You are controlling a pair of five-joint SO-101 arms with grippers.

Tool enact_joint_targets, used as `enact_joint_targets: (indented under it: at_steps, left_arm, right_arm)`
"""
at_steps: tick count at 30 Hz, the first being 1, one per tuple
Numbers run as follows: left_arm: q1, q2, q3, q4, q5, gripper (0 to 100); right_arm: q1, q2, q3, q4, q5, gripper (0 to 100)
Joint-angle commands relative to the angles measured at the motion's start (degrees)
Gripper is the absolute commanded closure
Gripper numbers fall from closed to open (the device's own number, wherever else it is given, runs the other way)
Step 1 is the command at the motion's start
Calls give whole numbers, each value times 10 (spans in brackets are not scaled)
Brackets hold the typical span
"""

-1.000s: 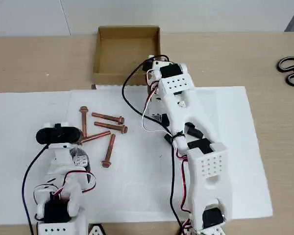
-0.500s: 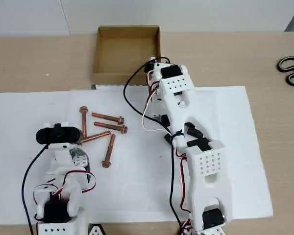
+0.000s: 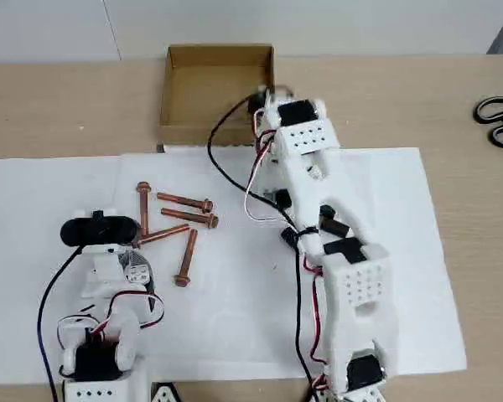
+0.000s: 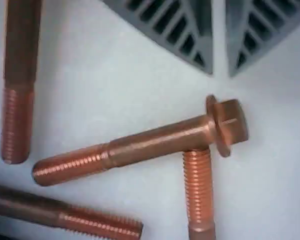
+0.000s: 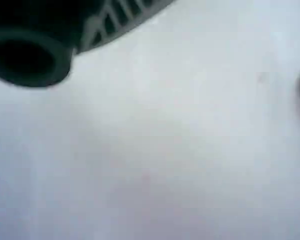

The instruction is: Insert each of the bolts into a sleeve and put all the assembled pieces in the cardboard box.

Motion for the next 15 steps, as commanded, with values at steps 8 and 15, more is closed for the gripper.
enact_joint_targets:
  at_steps: [8,15]
  left_arm:
    - [-2,47,-168,4,-35,907]
    - [-4,353,-422,28,-30,907]
  right_arm:
    - [98,-180,88,15,5,996]
    - [124,-280,233,12,6,996]
